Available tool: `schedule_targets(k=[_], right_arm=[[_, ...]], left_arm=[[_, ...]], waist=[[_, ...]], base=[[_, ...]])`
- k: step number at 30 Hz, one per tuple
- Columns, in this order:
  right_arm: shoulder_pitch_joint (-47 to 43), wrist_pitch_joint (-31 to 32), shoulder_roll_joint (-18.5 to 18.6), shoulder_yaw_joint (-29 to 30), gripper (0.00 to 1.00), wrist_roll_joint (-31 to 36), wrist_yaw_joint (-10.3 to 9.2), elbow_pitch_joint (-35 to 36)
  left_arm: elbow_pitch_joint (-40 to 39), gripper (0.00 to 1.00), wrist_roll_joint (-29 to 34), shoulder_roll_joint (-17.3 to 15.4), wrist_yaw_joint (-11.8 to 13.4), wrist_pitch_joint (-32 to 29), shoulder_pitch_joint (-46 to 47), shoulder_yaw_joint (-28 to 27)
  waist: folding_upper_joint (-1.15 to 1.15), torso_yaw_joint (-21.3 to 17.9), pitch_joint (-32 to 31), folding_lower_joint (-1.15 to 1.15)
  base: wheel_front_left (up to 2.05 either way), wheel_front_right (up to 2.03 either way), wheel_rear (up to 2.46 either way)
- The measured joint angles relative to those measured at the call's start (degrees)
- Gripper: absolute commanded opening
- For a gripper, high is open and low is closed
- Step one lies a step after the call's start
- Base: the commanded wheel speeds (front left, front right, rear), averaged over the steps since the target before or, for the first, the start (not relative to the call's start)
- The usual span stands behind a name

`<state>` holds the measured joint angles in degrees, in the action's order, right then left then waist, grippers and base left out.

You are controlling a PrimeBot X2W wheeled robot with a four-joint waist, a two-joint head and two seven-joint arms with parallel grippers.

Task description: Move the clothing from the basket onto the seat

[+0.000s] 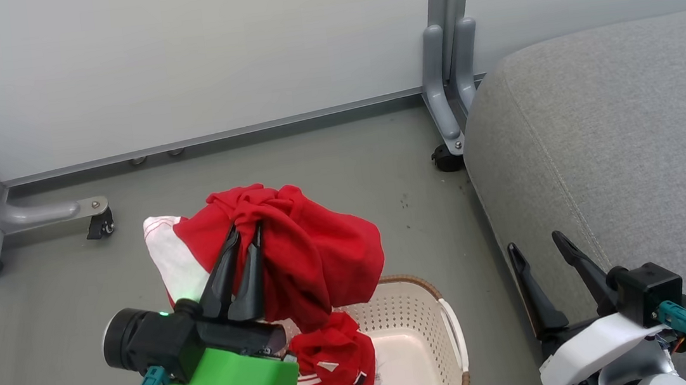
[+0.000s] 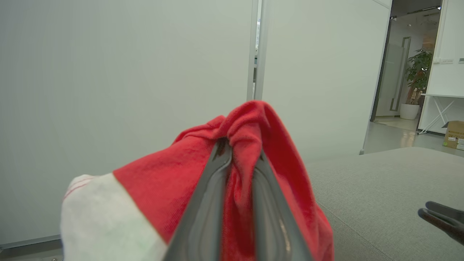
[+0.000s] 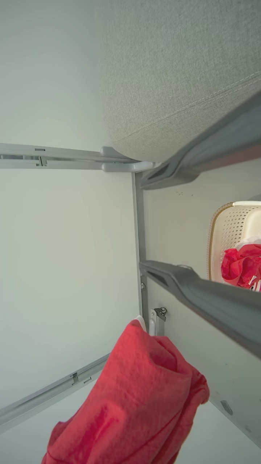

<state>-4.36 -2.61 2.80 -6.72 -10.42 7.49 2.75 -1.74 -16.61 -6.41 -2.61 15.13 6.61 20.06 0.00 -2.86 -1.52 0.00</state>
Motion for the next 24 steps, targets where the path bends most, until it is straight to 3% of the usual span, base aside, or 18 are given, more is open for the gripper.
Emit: schedule_targets(k=[13,17,24], right_arm=[[0.16,0.26,0.02,-1.10,1.00,0.00,-0.01,-0.01],[2.31,1.09,0.03,-6.11,1.00,-0.09,-0.01,-0.05],[10.84,0.99,0.76,-19.98,1.00,-3.60,0.00,-2.07]], left_arm=[[-0.10,0.00,0.09,0.15,-0.16,0.00,-0.05,-0.43],[-0.01,0.00,0.12,0.27,-0.43,0.00,-0.04,-0.03],[0.94,0.00,0.58,0.41,-1.11,0.00,0.86,1.12]], waist=[[0.00,-0.11,0.00,0.00],[0.00,0.24,0.16,0.00],[0.00,1.75,0.82,0.00]], base=[[0.00,0.00,0.00],[0.00,0.00,0.00],[0.00,0.00,0.00]])
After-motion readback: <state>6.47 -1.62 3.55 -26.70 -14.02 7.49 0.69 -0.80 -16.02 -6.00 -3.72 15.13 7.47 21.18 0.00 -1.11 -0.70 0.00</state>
